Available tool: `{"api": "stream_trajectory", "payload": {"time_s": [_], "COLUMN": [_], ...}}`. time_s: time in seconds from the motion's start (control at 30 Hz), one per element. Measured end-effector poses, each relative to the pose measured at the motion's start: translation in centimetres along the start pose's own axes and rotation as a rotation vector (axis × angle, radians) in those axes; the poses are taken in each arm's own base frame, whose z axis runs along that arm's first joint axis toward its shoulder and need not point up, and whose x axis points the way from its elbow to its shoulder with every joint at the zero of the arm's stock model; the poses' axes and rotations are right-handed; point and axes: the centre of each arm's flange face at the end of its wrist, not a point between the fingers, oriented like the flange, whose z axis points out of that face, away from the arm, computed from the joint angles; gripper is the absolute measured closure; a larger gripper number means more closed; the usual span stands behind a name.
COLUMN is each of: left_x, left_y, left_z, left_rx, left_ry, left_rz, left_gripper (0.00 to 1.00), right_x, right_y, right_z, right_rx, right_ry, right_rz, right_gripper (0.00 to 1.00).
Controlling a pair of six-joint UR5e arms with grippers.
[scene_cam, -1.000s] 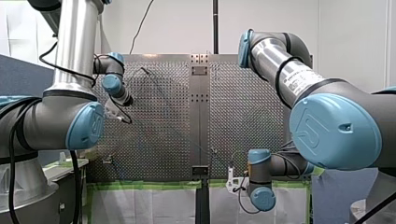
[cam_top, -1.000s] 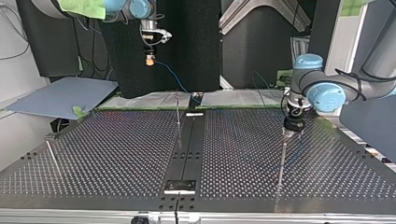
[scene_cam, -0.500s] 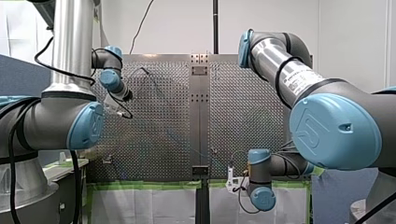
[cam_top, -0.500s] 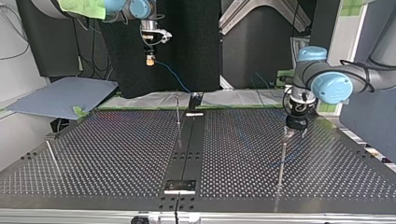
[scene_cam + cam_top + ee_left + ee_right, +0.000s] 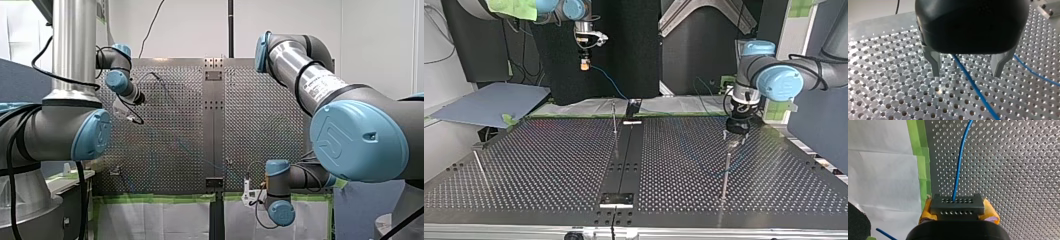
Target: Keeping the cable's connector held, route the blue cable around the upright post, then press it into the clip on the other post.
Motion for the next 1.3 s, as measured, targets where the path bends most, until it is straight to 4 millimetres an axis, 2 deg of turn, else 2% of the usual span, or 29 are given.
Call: {"api": "stream_trajectory", "payload": {"time_s": [0.5, 1.03, 1.3], "left_x": [0.6, 0.3, 0.1], "left_y": [-0.8, -3.0, -3.3], "left_z": [-1.9, -5.8, -6.4], "left_rx": [0.004, 0.030, 0.034], "left_ry": [0.002, -0.015, -0.029], "left_rz": [0.007, 0.017, 0.028], "left_gripper": [0.02, 0.02, 0.02], "right_x": [0.0, 0.2, 0.2], "right_y": [0.0, -0.1, -0.1], "right_z": [0.0, 0.2, 0.3], "right_rx": [0.003, 0.011, 0.014], "right_ry": [0.002, 0.015, 0.019], "right_rz": [0.001, 0.013, 0.017], "right_gripper": [1.00, 1.00, 1.00]}}
